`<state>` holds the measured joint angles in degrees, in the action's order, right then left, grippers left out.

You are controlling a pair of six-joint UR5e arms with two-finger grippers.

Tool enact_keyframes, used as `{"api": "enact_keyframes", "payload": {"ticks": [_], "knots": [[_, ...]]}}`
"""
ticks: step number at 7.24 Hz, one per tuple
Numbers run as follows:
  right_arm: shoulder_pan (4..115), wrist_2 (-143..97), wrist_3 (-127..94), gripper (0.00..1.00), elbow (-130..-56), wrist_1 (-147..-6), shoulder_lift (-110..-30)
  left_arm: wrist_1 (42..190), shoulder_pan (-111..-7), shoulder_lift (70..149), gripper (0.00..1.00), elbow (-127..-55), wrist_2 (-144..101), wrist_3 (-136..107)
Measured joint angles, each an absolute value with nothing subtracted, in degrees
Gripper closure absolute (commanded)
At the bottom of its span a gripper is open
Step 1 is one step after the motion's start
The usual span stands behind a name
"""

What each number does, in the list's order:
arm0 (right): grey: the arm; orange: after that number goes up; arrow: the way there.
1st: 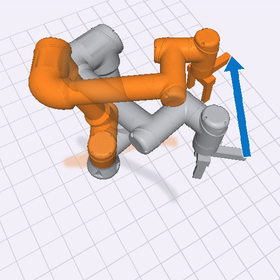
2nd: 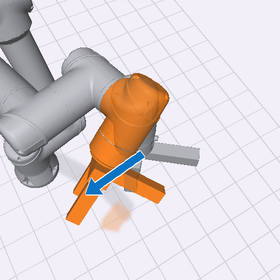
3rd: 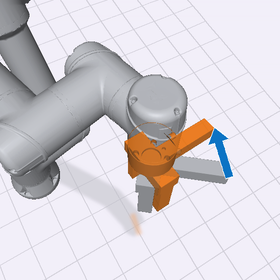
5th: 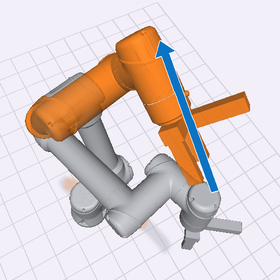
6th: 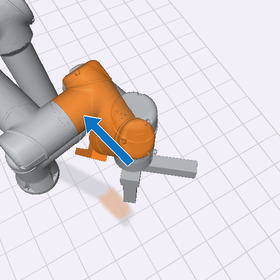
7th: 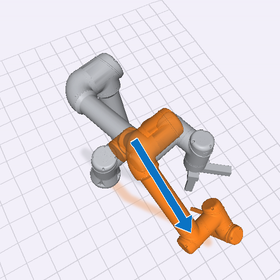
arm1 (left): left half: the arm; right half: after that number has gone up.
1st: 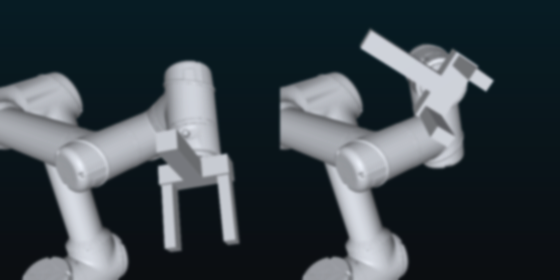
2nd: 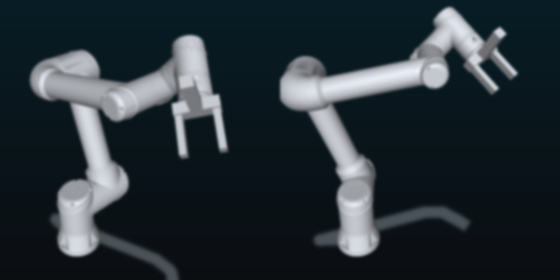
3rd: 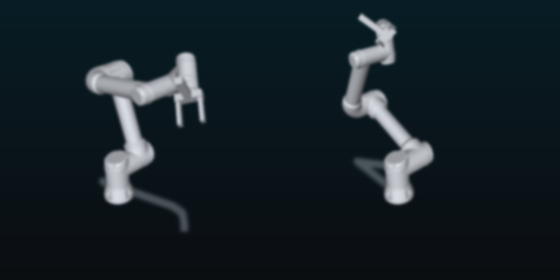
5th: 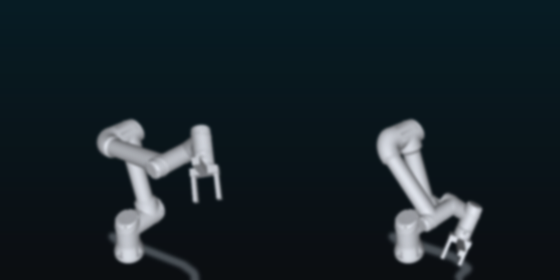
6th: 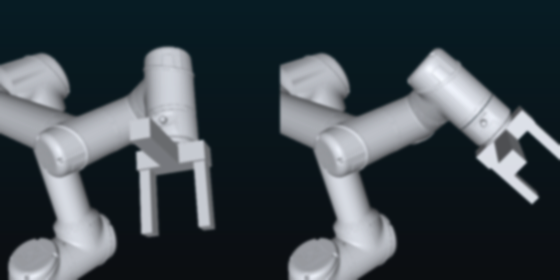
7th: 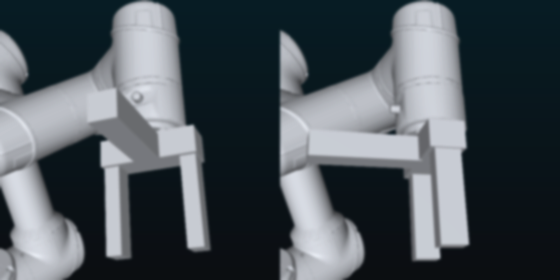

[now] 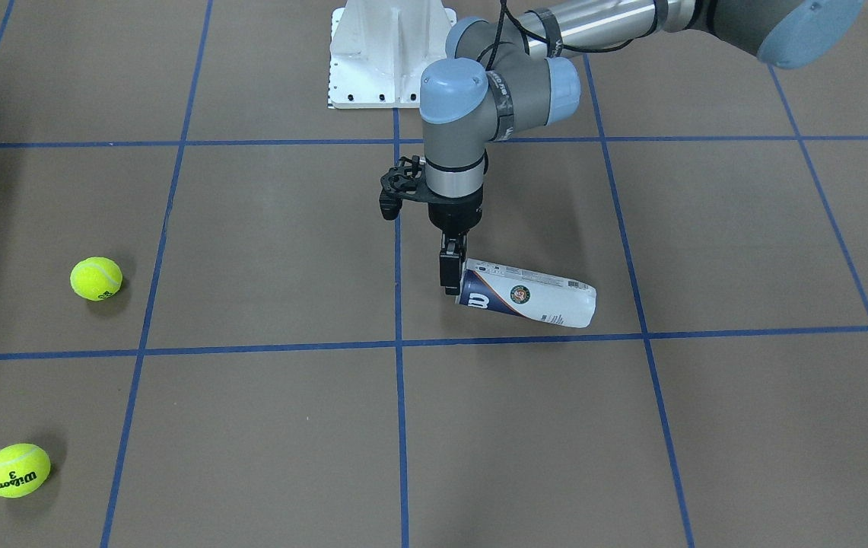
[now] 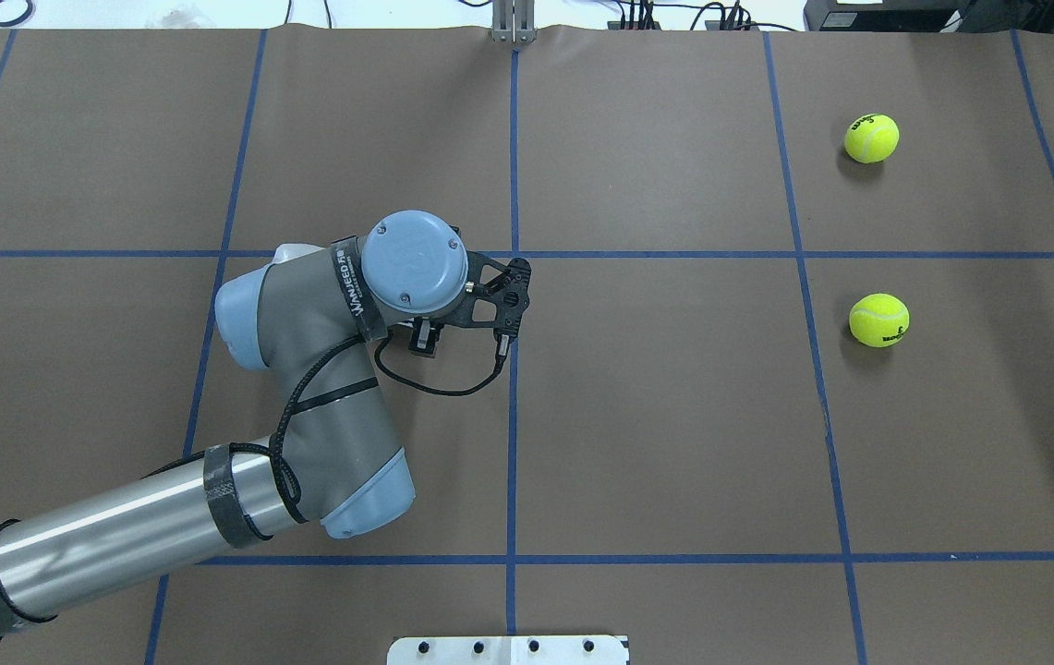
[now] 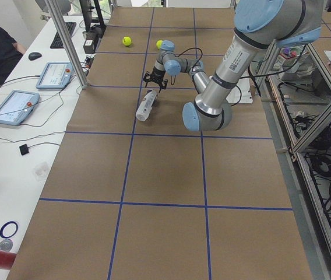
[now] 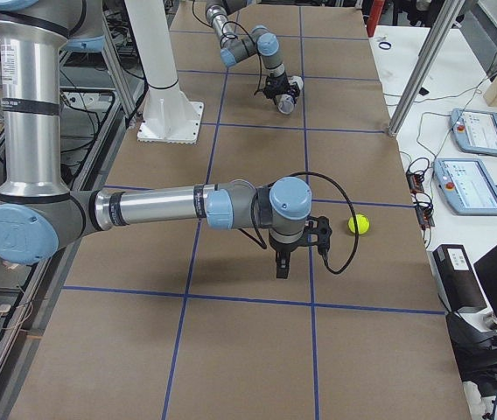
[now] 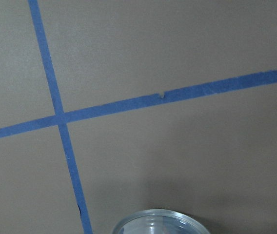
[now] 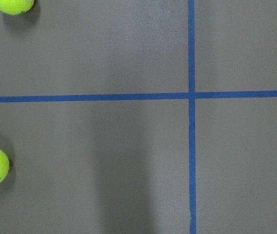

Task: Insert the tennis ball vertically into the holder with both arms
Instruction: 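Close the left gripper on the can's rim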

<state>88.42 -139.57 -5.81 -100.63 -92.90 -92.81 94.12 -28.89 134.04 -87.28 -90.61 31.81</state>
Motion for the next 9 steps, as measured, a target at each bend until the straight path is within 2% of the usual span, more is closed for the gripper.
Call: {"api": "enact_keyframes", "payload": {"ticks": [9], "knots": [[88.47, -139.66, -5.86, 0.01, -100.71, -92.9, -92.81, 94.13, -28.45, 133.68, 0.01, -86.12, -88.51, 31.67]]}}
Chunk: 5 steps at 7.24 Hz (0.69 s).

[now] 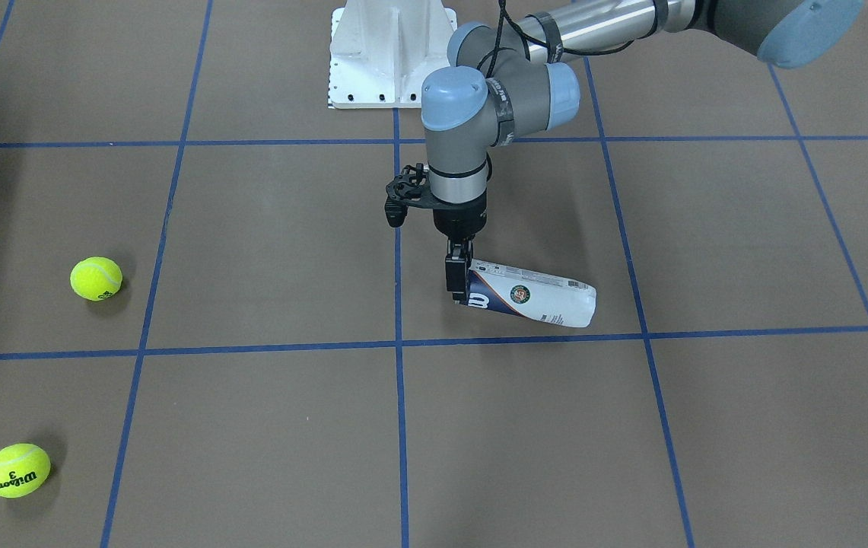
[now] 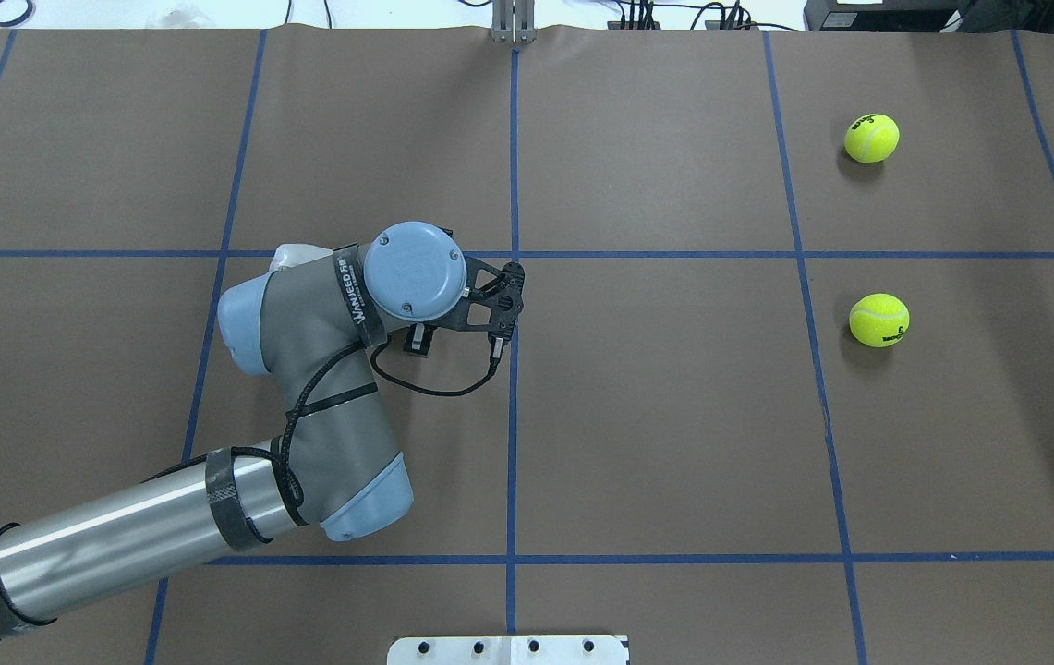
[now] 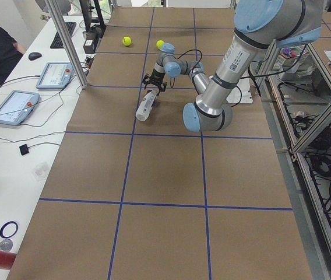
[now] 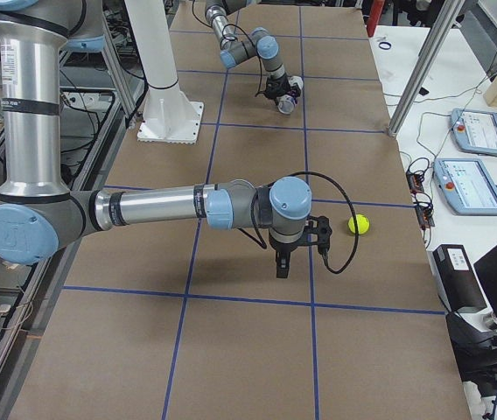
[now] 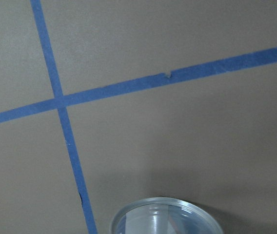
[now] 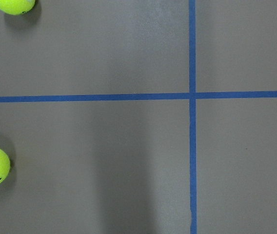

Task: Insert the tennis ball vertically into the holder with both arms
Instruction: 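Close the left gripper on the can's rim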

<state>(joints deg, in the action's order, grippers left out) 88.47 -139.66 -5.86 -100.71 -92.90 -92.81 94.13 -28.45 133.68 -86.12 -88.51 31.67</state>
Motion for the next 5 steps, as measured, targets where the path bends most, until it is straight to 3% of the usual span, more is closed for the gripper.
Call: {"api": "enact_keyframes", "payload": {"ticks": [2, 4, 5], "knots": [[88.46, -139.71, -5.89, 0.0, -100.72, -92.9, -92.81, 94.13, -28.4, 133.66, 0.02, -85.63, -88.5, 31.72], [88.42, -139.74, -5.83, 0.01, -100.72, -92.9, -92.81, 94.13, -28.39, 133.66, 0.26, -85.56, -88.48, 31.69], [88.42, -139.75, -5.81, 0.01, -100.72, -92.9, -92.81, 94.11, -28.39, 133.66, 0.33, -85.57, -88.45, 31.34]]}}
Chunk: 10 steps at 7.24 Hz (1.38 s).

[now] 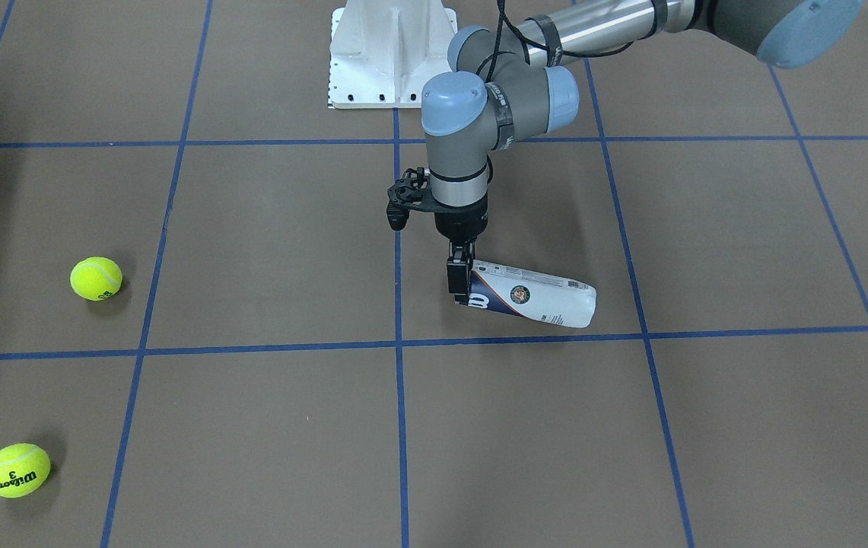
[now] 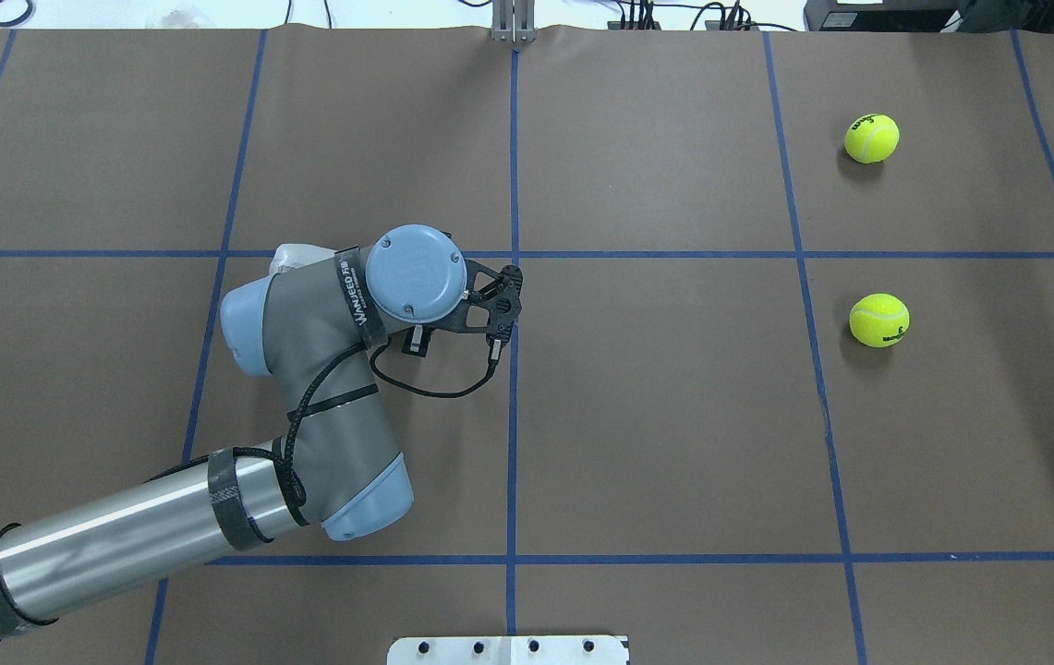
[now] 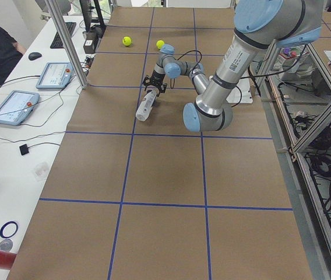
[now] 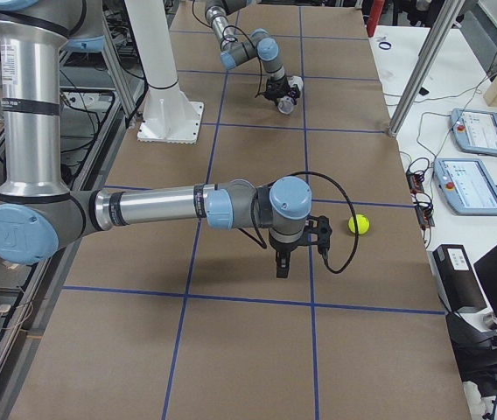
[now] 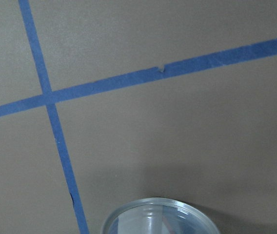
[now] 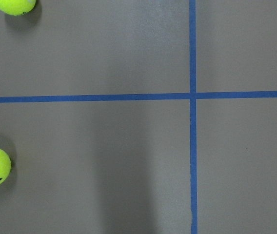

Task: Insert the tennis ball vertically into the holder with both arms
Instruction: 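Close the left gripper on the can's rim, then tip the can upright with the left gripper and set it down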

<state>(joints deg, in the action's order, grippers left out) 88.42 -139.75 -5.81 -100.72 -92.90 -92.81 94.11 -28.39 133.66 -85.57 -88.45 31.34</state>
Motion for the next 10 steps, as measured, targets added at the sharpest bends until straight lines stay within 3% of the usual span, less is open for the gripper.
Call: {"api": "enact_keyframes", "payload": {"ticks": [2, 3, 6, 10], "knots": [[88.42, -139.69, -5.8, 0.01, -100.65, -92.9, -92.81, 94.01, -28.46, 133.67, 0.47, -85.66, -88.36, 30.49], [88.42, -139.69, -5.8, 0.01, -100.65, -92.9, -92.81, 93.95, -28.58, 133.71, 0.5, -85.83, -88.26, 30.36], [88.42, -139.74, -5.8, 0.01, -100.63, -92.9, -92.81, 93.76, -30.12, 134.11, 0.5, -89.59, -87.7, 30.14], [88.49, -140.16, -5.8, 0.01, -101.3, -92.9, -92.8, 94.77, -32.62, 134.07, 0.54, -100.93, -87.34, 19.89]]}}
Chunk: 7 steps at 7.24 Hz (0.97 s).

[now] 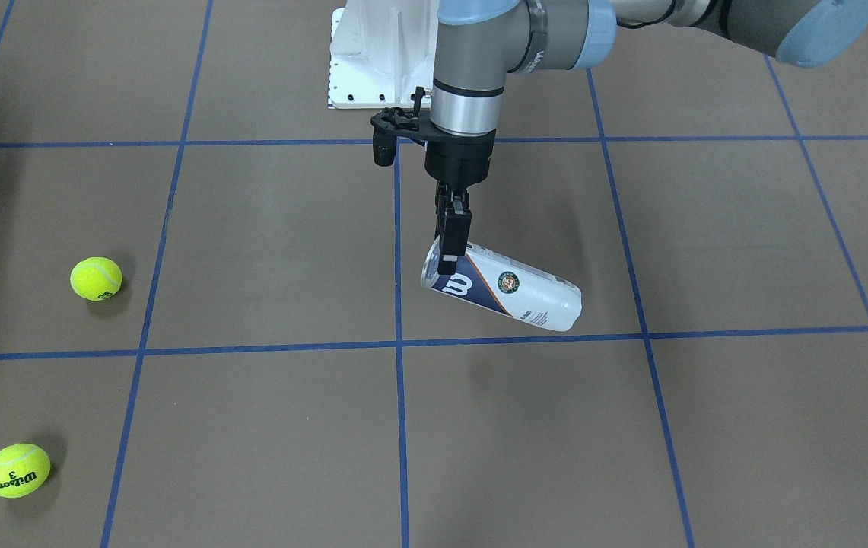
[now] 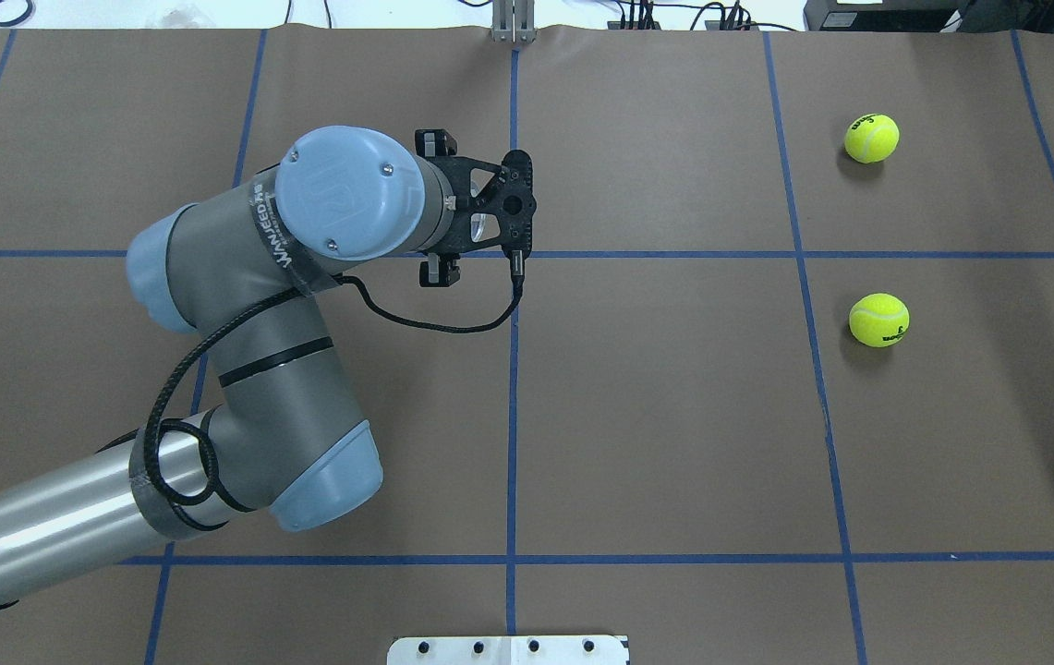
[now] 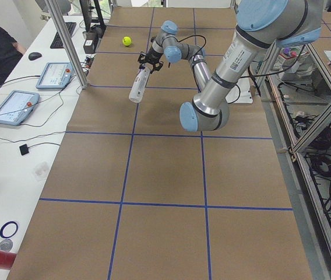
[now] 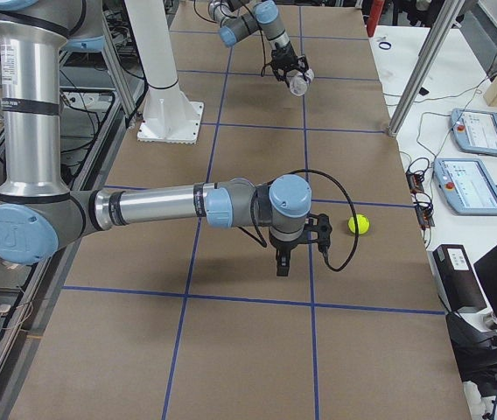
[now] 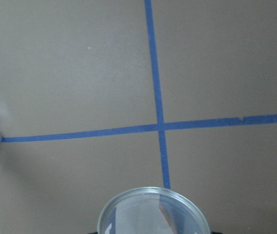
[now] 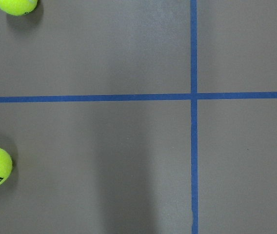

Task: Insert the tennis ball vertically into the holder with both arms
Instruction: 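Tip the can upright with the left gripper and set it down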

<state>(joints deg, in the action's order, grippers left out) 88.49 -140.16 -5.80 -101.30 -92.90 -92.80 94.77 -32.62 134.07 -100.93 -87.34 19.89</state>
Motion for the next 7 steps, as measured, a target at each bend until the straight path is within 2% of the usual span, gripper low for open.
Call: {"api": "enact_keyframes", "payload": {"ticks": [1, 3, 7], "knots": [[88.5, -140.32, -5.8, 0.0, -101.57, -92.9, -92.76, 97.55, -32.72, 133.45, 0.54, -102.97, -87.35, 13.68], [88.5, -140.56, -5.8, 0.01, -102.49, -92.9, -92.73, 112.18, -32.73, 130.25, 0.58, -104.46, -87.34, -2.97], [88.51, -140.62, -5.8, 0.01, -103.43, -92.9, -92.33, 152.25, -32.62, 115.96, 0.58, -103.14, -83.44, -19.47]]}}
